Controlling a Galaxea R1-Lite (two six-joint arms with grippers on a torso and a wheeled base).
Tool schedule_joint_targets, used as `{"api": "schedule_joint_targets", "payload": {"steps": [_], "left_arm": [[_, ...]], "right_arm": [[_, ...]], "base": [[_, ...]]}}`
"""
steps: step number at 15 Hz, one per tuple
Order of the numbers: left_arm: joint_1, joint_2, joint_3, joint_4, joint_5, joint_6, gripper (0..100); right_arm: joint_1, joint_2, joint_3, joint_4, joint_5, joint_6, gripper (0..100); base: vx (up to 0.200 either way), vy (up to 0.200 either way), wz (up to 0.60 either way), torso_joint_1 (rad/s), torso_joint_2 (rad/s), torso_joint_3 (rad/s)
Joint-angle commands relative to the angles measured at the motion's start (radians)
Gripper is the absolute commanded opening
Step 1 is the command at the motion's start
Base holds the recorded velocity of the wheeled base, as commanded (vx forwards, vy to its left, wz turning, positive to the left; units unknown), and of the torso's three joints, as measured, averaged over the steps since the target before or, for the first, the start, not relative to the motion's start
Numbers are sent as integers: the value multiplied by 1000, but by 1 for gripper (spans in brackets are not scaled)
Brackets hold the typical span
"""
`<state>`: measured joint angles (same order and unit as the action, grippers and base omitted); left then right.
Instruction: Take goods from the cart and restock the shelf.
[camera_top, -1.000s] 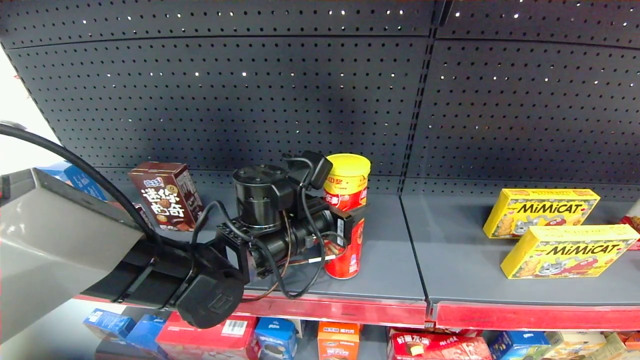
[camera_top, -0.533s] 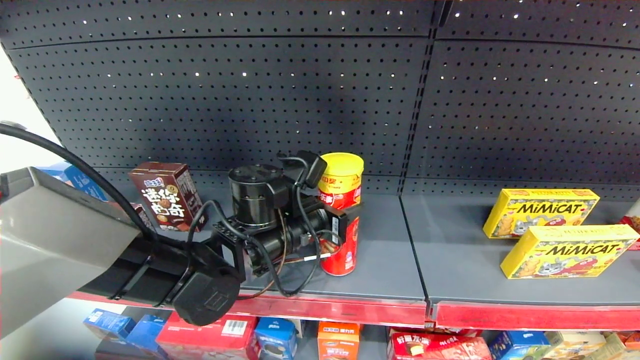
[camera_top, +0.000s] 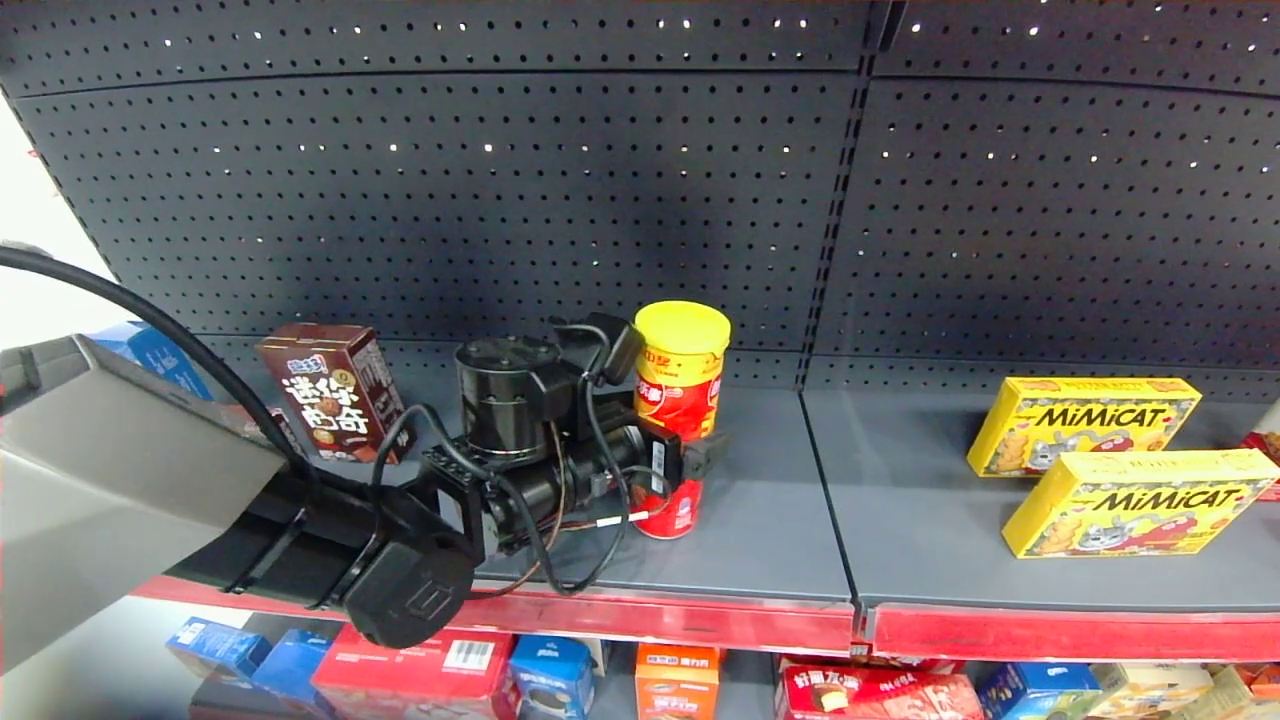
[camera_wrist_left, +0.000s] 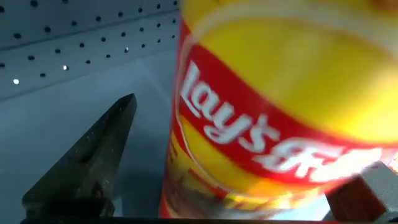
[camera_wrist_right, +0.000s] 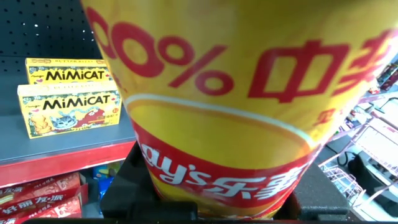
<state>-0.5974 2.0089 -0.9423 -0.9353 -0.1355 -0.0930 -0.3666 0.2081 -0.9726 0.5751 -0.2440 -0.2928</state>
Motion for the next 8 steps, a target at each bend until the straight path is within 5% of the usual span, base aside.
{"api": "schedule_joint_targets", "payload": {"steps": [1, 8], "left_arm": [[1, -41, 48, 0, -1, -1, 100], [33, -197, 238, 7, -1, 13, 100]], "right_arm": [[0, 1, 0, 0, 0, 0, 0], [0, -1, 0, 0, 2, 0, 0]], "base": [[0, 0, 0, 0, 0, 0], [0, 0, 0, 0, 0, 0]]}}
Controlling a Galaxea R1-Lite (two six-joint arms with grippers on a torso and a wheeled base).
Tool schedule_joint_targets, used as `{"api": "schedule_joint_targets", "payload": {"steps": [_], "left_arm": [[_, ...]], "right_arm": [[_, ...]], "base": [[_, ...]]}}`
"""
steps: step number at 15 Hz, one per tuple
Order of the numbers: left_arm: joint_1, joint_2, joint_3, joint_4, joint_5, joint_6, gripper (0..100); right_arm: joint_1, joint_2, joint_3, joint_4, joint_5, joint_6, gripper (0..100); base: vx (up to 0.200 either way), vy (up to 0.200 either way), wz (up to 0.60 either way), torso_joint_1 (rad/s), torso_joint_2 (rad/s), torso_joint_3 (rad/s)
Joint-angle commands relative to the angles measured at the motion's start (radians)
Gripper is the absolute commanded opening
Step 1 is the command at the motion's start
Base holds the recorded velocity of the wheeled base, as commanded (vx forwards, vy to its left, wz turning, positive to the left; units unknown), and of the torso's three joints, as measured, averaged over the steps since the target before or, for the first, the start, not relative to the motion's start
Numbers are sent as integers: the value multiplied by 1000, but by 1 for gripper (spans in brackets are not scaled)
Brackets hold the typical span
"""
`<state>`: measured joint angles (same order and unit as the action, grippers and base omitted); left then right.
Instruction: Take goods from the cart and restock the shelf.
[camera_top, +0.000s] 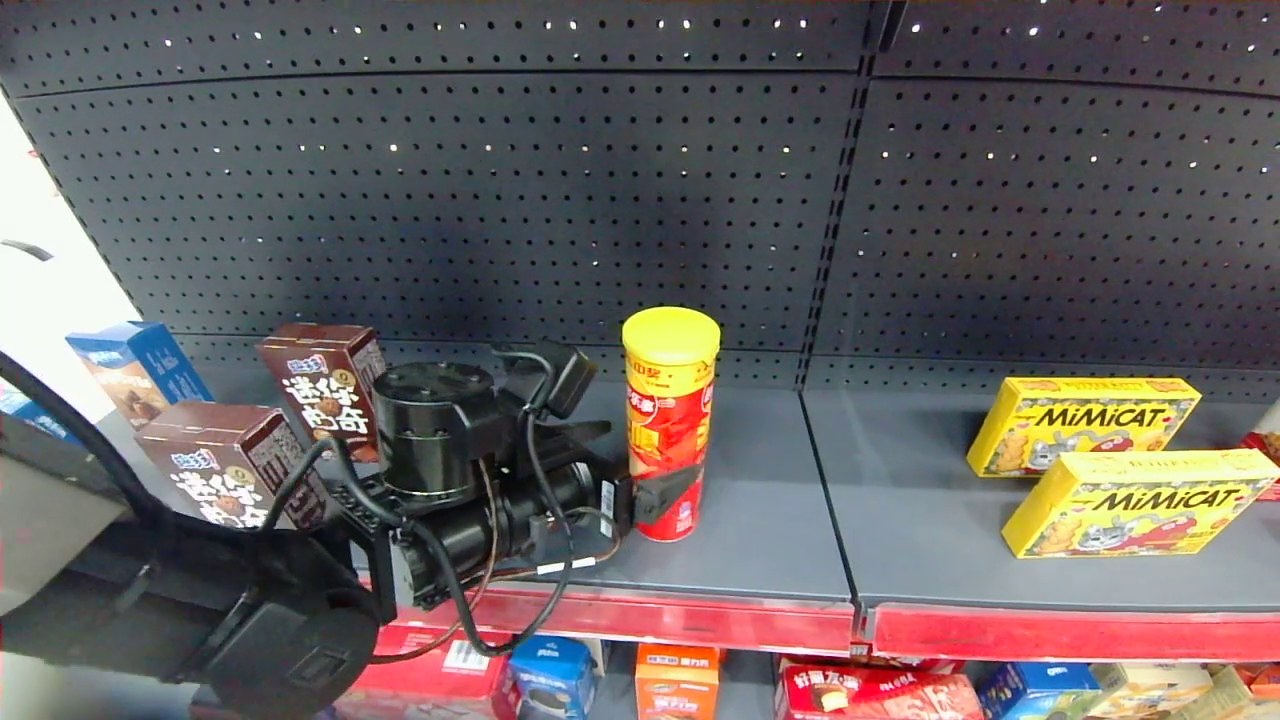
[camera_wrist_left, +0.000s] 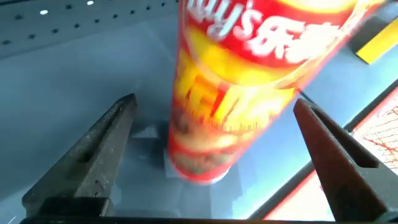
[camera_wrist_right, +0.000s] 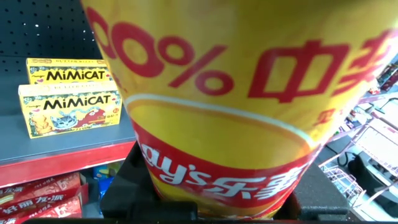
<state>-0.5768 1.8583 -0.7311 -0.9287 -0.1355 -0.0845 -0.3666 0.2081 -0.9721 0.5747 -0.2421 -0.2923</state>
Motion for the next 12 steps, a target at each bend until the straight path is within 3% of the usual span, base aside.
{"api": "schedule_joint_targets", "payload": {"steps": [1, 2, 9, 12], "left_arm": [[23, -51, 39, 2, -1, 15, 100], [35, -53, 53, 2, -1, 29, 100], [48, -45, 56, 7, -1, 38, 100], [110, -45, 55, 24, -1, 61, 100]], "right_arm": [[0, -3, 1, 1, 1, -1, 0], [0, -10, 1, 1, 1, -1, 0], [0, -16, 1, 1, 0, 1, 0], [0, -19, 1, 1, 0, 1, 0]], "base": [[0, 0, 0, 0, 0, 0], [0, 0, 0, 0, 0, 0], [0, 0, 0, 0, 0, 0], [0, 0, 0, 0, 0, 0]]}}
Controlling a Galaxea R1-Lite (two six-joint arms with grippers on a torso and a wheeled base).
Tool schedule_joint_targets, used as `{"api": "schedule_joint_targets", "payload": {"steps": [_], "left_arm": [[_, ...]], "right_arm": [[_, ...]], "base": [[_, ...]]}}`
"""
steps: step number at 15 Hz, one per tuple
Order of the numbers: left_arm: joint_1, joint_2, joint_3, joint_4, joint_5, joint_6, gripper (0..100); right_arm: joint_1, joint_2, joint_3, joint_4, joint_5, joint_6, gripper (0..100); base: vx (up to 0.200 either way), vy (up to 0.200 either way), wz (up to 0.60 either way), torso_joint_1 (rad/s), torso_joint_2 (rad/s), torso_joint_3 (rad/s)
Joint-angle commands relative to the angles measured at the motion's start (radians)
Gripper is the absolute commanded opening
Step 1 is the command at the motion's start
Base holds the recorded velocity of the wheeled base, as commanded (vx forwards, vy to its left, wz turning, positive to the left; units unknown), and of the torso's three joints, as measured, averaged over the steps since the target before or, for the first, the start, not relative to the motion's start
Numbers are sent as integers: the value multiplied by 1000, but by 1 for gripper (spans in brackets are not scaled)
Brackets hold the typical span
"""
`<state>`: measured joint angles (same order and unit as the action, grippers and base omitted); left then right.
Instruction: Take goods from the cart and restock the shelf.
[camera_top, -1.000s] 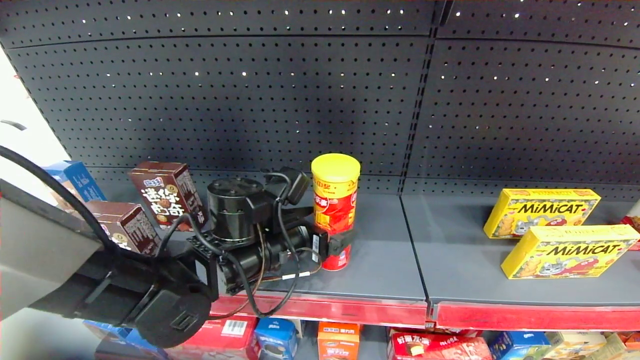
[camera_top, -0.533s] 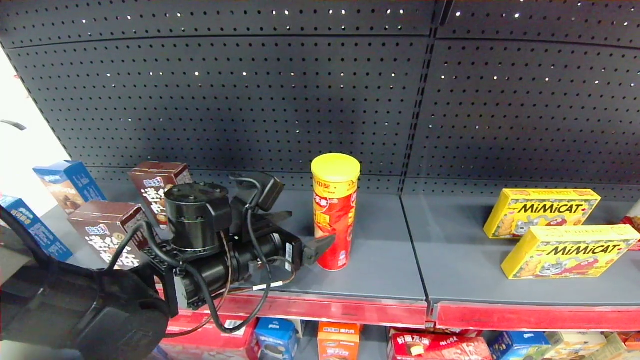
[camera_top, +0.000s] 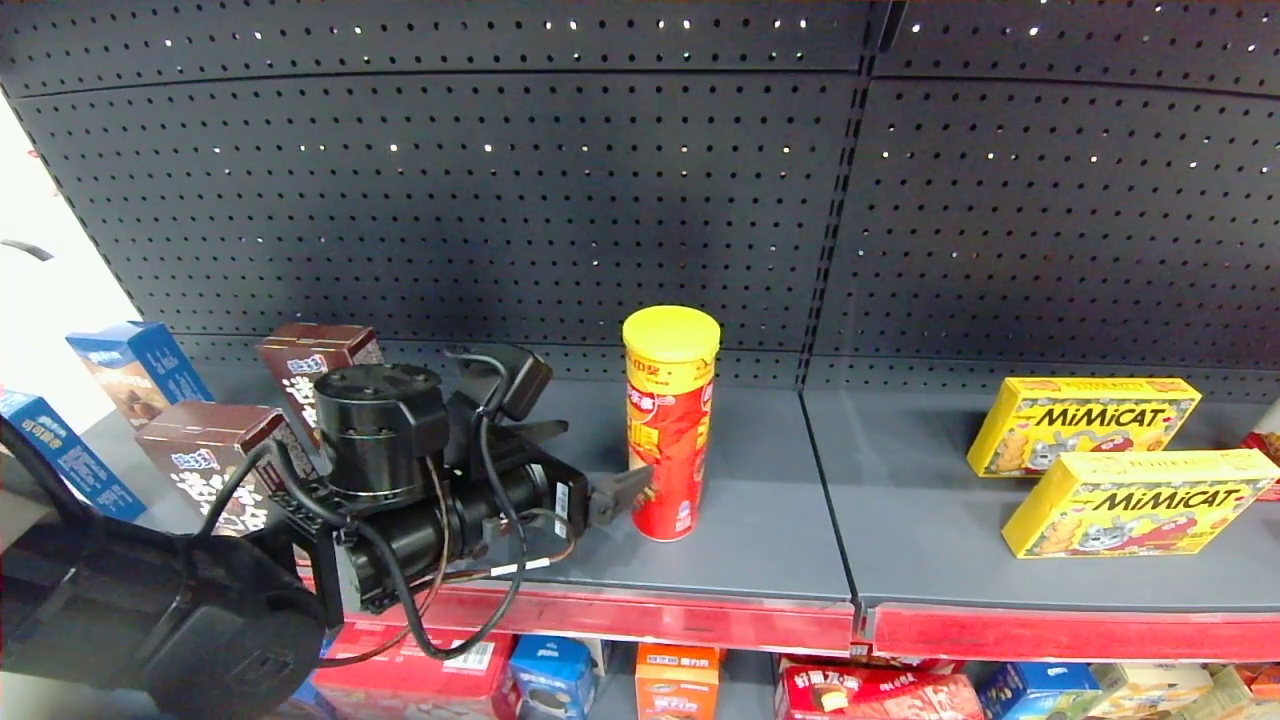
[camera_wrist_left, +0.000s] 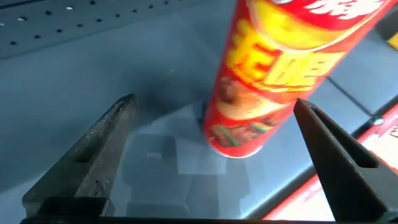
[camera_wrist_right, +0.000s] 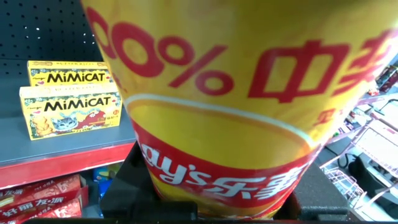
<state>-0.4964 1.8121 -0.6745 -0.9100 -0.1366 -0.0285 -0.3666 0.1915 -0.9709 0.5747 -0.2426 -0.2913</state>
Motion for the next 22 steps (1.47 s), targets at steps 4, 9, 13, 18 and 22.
{"api": "schedule_joint_targets", "payload": {"steps": [4, 9, 13, 18, 22], "left_arm": [[75, -4, -8, 10, -3, 22, 100], [55, -34, -10, 10, -17, 24, 100], [-42, -33, 27, 5, -49, 22, 100], [-39, 19, 9, 6, -46, 22, 100], [-39, 72, -20, 5, -46, 22, 100]], "right_arm": [[0, -3, 1, 1, 0, 0, 0], [0, -4, 6, 1, 0, 0, 0], [0, -6, 14, 1, -1, 0, 0], [2, -7, 20, 1, -1, 0, 0], [2, -7, 18, -1, -3, 0, 0]], "base": [[0, 0, 0, 0, 0, 0], [0, 0, 0, 0, 0, 0], [0, 0, 0, 0, 0, 0], [0, 0, 0, 0, 0, 0], [0, 0, 0, 0, 0, 0]]}}
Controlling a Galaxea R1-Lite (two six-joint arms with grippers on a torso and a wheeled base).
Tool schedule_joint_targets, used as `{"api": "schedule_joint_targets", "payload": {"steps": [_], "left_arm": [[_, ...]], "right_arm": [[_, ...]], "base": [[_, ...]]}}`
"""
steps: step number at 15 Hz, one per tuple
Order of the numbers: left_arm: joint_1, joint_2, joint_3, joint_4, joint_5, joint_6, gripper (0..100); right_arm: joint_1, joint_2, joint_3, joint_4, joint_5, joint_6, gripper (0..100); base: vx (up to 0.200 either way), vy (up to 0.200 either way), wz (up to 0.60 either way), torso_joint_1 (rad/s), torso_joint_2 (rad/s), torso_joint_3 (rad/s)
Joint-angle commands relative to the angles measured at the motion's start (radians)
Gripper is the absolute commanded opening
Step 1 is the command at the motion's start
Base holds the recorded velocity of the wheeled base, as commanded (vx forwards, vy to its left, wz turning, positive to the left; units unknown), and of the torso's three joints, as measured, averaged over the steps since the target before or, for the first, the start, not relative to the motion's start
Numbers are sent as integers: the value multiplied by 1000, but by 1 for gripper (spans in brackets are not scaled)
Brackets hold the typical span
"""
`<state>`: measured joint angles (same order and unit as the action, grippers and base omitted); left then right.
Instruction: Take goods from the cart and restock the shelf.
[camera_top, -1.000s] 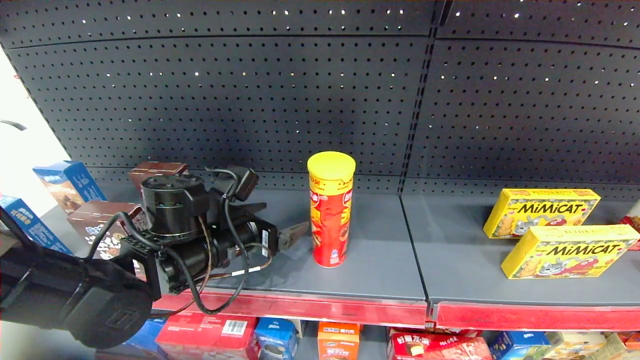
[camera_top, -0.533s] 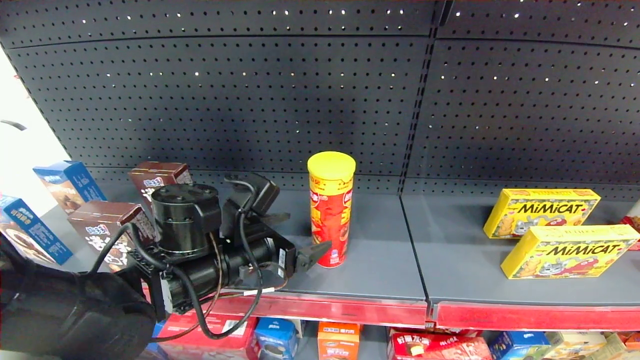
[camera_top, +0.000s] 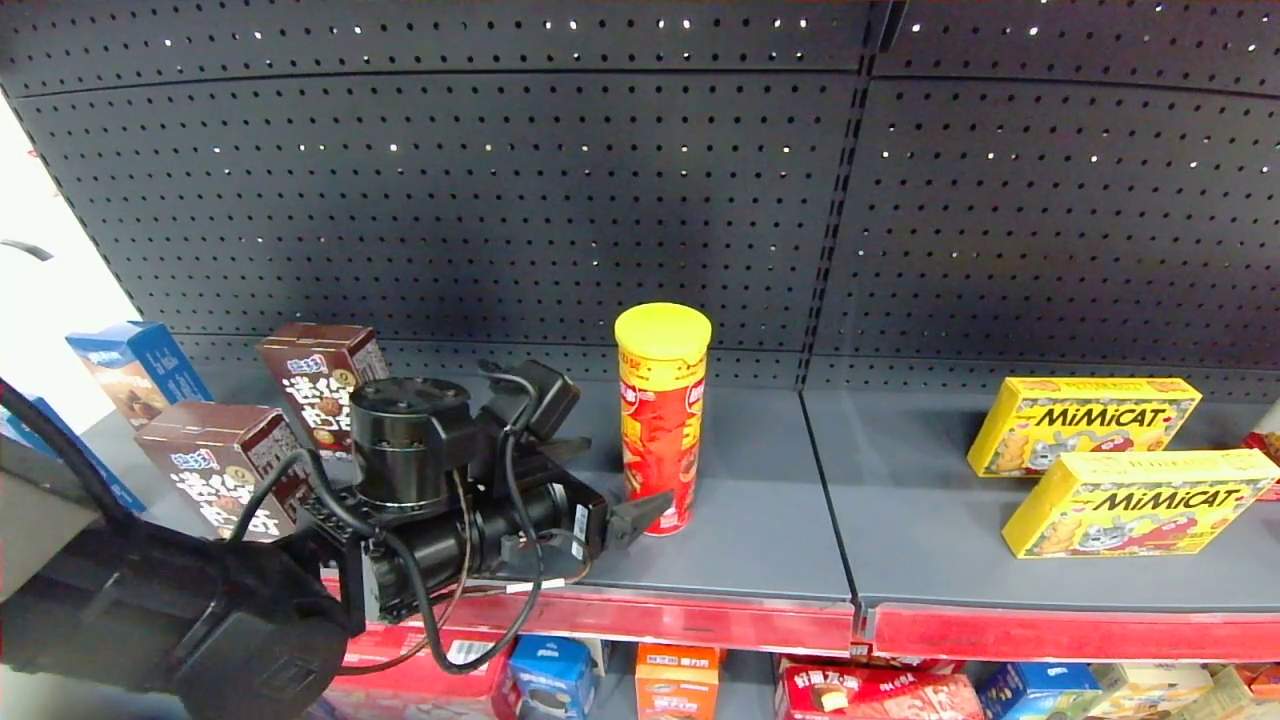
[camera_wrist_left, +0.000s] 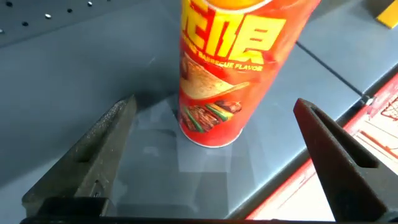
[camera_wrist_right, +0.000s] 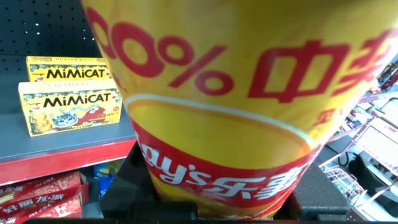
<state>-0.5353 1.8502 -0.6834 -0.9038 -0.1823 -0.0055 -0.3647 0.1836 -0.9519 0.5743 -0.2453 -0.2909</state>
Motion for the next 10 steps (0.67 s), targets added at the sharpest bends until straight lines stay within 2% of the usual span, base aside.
{"api": "schedule_joint_targets", "payload": {"steps": [1, 3, 10], "left_arm": [[0, 47, -25, -1, 1, -1, 100], [5, 69, -47, 0, 4, -1, 100], [120, 63, -47, 2, -3, 24, 100]], "right_arm": [[0, 0, -1, -1, 0, -1, 0], [0, -4, -2, -1, 0, 2, 0], [3, -7, -1, -1, 0, 2, 0]], "base": [[0, 0, 0, 0, 0, 0], [0, 0, 0, 0, 0, 0], [0, 0, 0, 0, 0, 0]]}}
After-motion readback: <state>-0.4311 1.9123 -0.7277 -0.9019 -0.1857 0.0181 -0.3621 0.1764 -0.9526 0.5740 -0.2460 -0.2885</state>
